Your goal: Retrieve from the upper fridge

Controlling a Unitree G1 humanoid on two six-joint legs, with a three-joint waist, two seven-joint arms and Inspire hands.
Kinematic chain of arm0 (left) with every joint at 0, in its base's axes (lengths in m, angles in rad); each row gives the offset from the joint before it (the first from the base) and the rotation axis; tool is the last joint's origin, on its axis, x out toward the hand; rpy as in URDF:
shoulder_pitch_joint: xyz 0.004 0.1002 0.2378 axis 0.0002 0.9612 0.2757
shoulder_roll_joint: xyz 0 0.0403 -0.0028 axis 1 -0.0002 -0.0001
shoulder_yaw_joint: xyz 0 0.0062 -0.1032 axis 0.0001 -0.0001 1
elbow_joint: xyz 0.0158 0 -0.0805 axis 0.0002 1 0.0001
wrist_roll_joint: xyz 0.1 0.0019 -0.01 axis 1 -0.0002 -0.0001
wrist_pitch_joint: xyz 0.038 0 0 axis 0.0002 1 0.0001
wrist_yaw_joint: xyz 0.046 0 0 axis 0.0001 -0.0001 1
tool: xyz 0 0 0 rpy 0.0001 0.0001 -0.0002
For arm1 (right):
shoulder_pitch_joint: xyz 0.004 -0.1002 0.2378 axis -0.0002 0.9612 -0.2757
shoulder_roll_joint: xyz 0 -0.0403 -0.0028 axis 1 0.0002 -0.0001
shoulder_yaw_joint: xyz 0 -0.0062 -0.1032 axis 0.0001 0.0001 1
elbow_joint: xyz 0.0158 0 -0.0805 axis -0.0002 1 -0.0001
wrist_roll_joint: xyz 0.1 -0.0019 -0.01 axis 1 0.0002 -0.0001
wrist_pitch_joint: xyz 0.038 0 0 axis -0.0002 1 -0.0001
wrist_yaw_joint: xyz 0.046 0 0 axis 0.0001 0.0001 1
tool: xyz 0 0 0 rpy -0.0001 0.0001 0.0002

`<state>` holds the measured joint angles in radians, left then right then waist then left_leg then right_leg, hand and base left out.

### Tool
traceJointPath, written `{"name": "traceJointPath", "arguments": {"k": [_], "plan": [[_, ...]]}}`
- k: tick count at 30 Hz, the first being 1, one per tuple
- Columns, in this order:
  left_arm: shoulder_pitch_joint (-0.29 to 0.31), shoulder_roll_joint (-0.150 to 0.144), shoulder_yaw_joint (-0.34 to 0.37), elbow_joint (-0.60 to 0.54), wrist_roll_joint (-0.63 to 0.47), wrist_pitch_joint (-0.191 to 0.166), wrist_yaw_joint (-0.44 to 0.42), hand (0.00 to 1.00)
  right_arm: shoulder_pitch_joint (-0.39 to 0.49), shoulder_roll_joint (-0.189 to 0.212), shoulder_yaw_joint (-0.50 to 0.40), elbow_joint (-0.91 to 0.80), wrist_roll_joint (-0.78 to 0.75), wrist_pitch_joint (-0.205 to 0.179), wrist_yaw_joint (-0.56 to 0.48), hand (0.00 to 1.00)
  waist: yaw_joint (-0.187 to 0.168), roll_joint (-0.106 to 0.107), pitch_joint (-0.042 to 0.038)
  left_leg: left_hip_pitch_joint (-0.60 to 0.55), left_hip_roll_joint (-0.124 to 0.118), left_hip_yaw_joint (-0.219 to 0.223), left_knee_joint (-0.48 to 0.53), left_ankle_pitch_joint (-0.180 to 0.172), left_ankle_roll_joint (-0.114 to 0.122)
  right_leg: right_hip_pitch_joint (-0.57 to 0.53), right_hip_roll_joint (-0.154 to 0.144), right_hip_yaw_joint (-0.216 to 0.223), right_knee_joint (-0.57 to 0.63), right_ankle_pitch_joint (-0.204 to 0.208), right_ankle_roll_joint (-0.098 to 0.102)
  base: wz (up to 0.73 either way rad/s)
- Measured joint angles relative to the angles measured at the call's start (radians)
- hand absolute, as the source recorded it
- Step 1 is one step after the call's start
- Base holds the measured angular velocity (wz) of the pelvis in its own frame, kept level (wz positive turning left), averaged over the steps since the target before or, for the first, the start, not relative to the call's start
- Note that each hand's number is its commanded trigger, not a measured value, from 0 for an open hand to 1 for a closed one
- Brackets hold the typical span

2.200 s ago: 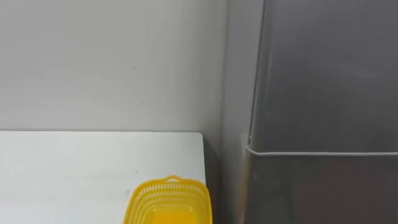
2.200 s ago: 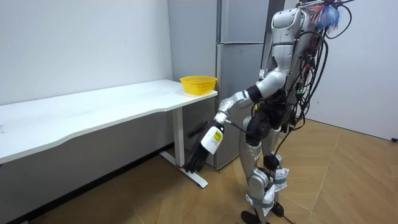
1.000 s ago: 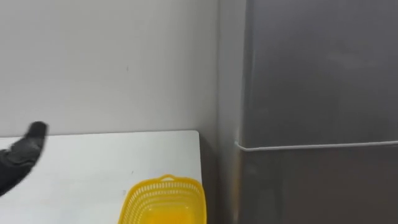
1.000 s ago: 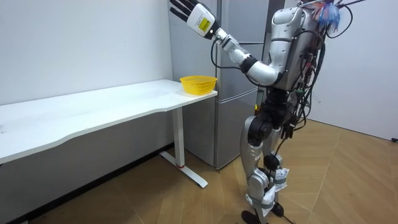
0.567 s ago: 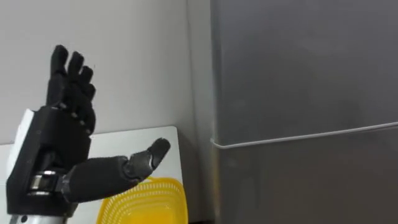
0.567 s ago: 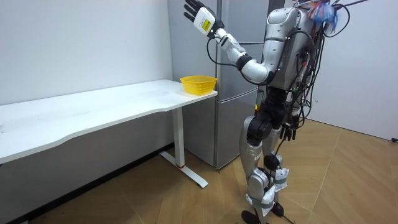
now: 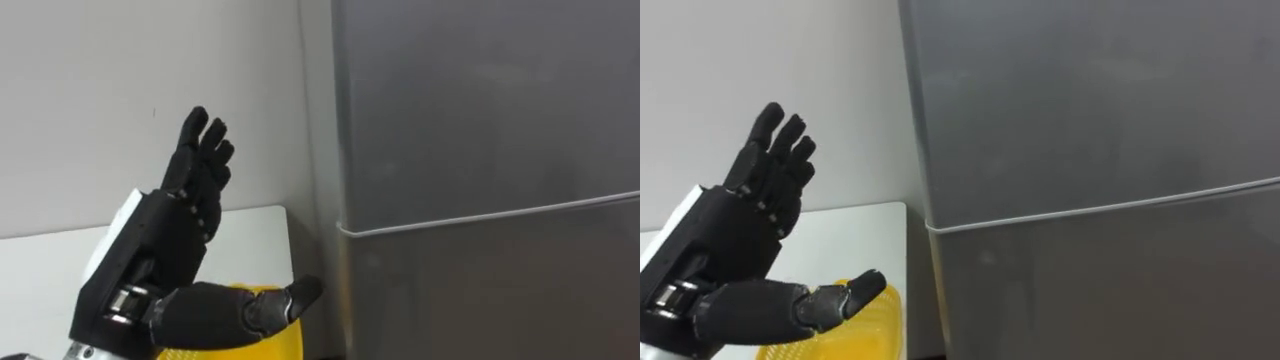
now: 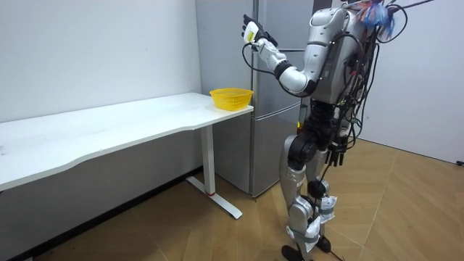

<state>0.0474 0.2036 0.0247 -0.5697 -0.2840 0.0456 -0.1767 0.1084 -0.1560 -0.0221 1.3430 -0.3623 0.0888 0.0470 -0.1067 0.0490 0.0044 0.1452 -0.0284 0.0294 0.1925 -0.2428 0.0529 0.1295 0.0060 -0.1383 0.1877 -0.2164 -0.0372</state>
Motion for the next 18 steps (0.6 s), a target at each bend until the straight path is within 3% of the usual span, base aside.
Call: {"name": "traceJointPath", "arguments": {"k": [7, 18], "plan": [[-0.002, 0.002, -0.03, 0.0, 0.0, 0.007, -0.047, 0.0, -0.006, -0.004, 0.0, 0.0, 0.0, 0.0, 0.002, 0.0, -0.008, 0.002, 0.001, 0.006, 0.001, 0.02, 0.003, 0.0, 0.0, -0.001, 0.0, 0.009, 0.001, 0.0, 0.0, -0.03], [-0.065, 0.002, -0.04, 0.003, 0.001, 0.022, -0.073, 0.0, -0.011, -0.008, 0.0, -0.001, -0.001, -0.001, 0.0, 0.0, -0.009, 0.008, 0.0063, 0.007, 0.001, 0.025, 0.003, 0.0, 0.0, -0.001, 0.0, 0.013, 0.0, 0.0, 0.0, 0.0]]}}
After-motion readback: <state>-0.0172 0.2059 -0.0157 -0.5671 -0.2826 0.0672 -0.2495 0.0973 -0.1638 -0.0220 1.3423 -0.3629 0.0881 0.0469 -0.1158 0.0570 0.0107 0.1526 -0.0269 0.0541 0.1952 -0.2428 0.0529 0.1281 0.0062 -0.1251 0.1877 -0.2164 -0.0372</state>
